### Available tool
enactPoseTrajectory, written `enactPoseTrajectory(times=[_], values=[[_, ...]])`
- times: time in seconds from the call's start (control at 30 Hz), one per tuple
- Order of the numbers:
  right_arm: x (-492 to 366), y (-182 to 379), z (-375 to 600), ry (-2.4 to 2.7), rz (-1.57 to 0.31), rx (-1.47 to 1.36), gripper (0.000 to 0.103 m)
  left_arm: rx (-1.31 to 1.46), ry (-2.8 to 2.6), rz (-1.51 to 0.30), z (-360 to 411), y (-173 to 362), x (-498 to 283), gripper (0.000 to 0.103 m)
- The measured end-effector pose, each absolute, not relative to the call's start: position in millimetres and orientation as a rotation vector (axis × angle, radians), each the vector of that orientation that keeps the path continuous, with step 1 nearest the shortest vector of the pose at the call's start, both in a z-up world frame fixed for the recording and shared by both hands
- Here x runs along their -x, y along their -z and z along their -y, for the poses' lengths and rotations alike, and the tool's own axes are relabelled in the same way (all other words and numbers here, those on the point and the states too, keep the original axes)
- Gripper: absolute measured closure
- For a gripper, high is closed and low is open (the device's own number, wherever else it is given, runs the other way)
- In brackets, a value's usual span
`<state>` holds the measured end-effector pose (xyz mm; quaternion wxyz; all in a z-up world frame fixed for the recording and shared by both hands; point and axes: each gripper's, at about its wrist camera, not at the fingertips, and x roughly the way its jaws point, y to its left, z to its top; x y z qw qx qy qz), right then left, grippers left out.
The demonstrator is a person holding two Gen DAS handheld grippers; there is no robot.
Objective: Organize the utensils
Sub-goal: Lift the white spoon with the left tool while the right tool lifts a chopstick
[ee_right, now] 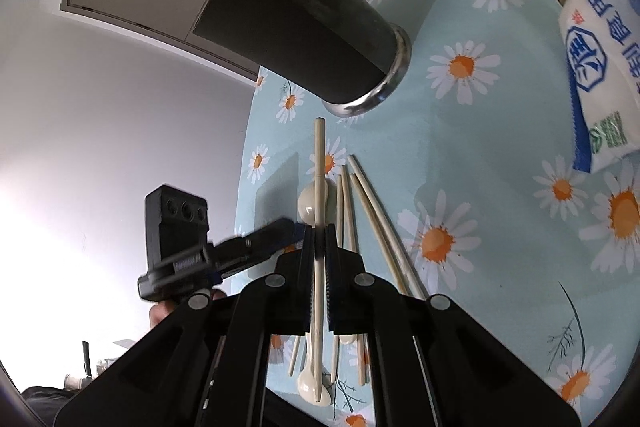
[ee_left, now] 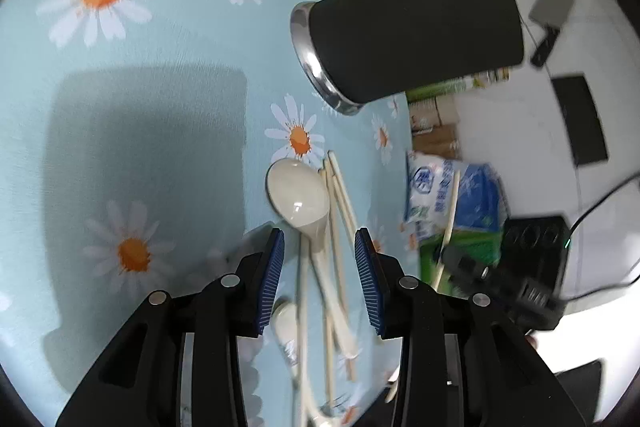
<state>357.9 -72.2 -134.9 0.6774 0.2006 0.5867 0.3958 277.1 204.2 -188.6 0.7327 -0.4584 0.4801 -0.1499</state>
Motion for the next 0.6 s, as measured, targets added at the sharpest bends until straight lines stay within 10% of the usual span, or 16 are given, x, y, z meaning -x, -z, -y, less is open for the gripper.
enactPoseTrajectory(times=[0.6], values=[[-343.9,138.1,98.9,-0.877,-1.354,-0.460,0.097,1.176,0.283,-1.010,-211.4,193.5,-292.1,0.071]])
